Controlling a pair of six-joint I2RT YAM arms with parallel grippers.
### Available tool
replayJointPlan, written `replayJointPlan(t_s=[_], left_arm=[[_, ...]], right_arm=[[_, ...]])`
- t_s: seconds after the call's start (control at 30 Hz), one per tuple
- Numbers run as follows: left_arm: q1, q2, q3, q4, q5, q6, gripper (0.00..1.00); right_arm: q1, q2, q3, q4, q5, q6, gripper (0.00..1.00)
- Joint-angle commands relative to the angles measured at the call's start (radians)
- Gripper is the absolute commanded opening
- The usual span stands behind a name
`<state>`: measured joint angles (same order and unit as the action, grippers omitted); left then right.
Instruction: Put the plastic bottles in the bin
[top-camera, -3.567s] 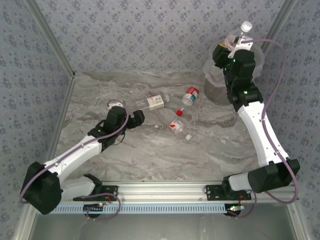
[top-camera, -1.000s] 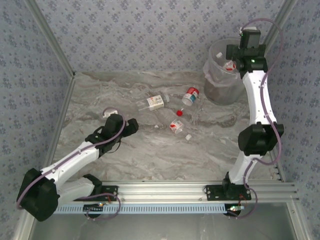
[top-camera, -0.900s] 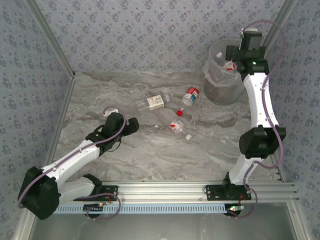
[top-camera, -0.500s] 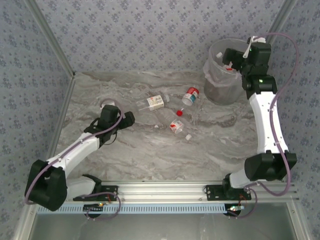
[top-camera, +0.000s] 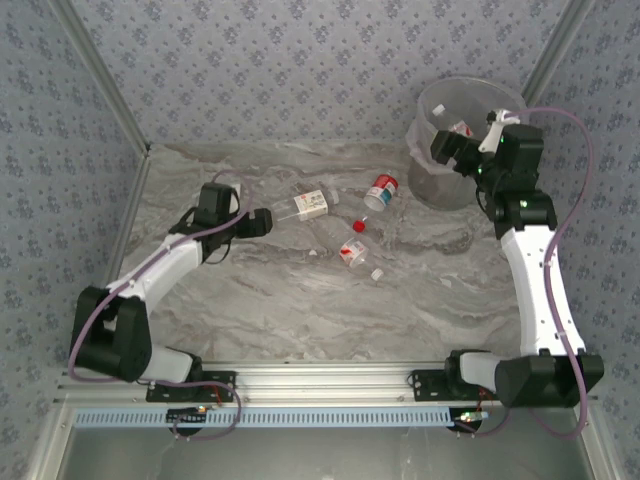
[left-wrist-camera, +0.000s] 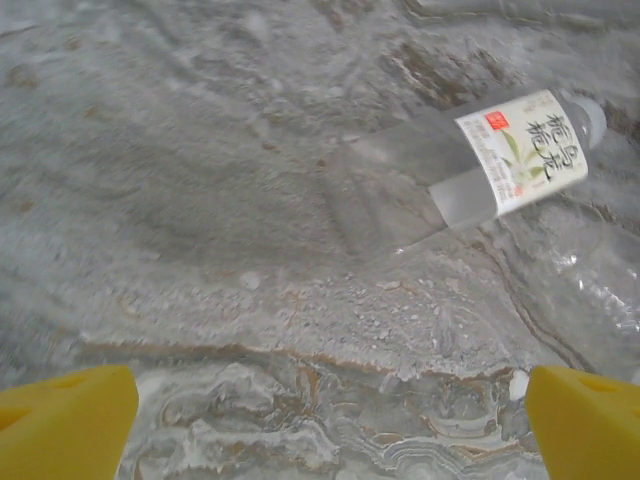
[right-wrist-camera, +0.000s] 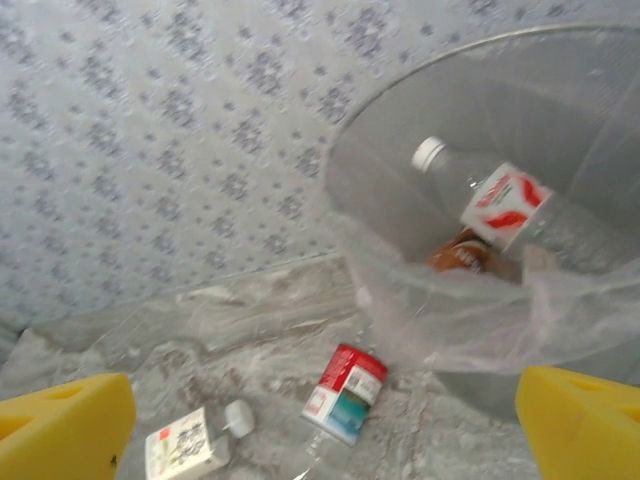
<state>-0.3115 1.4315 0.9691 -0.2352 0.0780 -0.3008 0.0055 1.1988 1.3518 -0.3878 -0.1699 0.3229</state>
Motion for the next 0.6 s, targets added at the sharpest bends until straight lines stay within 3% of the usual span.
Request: replayJointPlan(t_s=[0.0,0.17,0.33,0.57], left_arm=[[0.003,0.061,0.096,-0.108,0.107,0.19,0.99],[0.004,0.131,0.15,-0.123,0.14,0.324,0.99],[0.003,0.254,0.259,-0.18,0.179,0.461,0.99],[0.002,0.405,0.433,-0.253,0.148,0.634,0.99]], right_arm=[[0.042,-0.068,-0.093,0.087,-0.096,-0.041,1.0],[0.107,-0.089,-0.135,0.078,-0.169,-0.109,1.0],[0.165,-0.081,-0.113,0.052,-0.087,-0.152,1.0],[0.181,-0.102,-0.105,0.044,-0.052,-0.153,1.0]])
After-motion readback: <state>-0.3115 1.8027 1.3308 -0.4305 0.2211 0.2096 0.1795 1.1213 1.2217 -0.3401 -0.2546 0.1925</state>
